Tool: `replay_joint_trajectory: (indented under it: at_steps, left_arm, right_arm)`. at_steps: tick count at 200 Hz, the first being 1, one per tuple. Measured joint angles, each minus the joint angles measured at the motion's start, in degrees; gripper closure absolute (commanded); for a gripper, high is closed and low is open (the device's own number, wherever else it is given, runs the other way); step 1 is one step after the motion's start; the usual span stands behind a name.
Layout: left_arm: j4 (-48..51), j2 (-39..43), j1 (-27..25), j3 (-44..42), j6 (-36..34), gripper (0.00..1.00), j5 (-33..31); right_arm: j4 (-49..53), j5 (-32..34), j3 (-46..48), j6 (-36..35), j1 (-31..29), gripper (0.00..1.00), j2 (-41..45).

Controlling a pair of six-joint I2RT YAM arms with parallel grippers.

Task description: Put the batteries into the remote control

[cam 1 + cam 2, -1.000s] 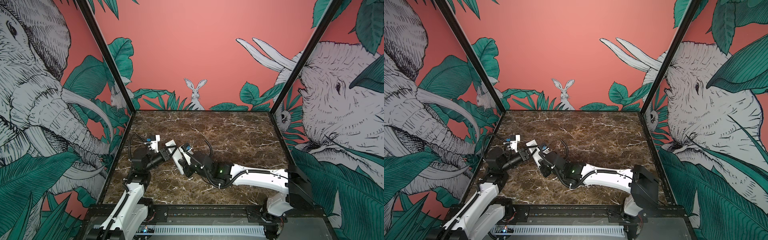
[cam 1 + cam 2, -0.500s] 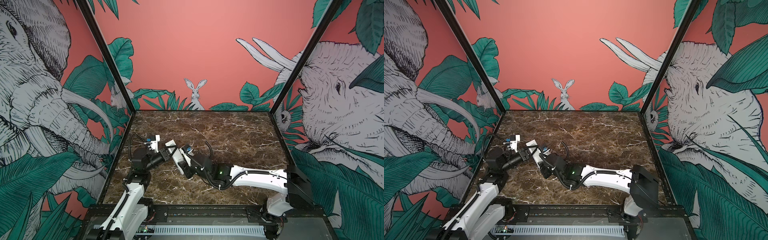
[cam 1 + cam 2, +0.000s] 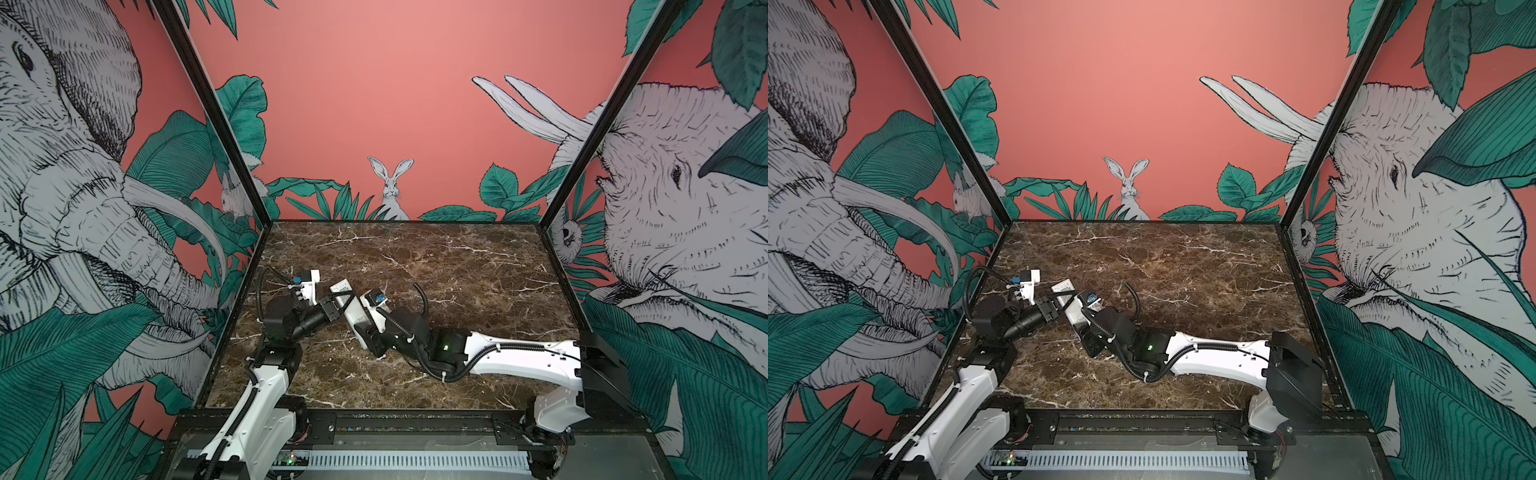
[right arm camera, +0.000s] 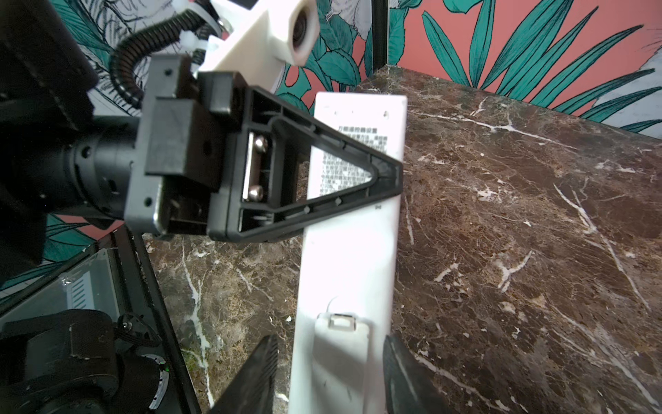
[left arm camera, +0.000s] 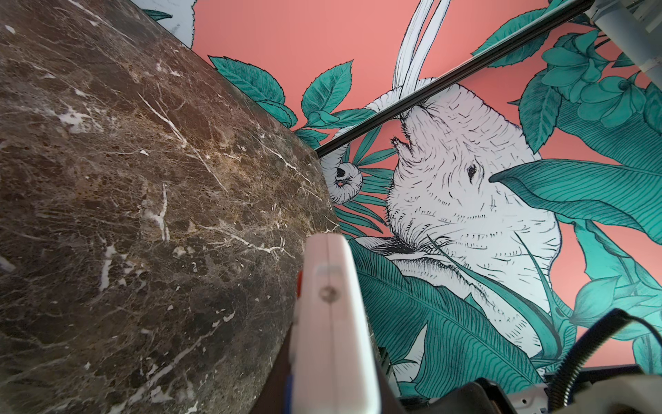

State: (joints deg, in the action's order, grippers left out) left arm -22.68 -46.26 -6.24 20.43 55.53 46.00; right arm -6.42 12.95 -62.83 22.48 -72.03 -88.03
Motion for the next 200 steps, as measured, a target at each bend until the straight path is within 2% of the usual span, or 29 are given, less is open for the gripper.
replay_joint_trajectory:
  at_steps: [200]
  left_arm:
    - [0.0,1.1,0.0,0.0,0.1,1.0,0.0]
  right_arm:
    - [0.4,1.7,2.0,4.1,1.1,0.54,2.1]
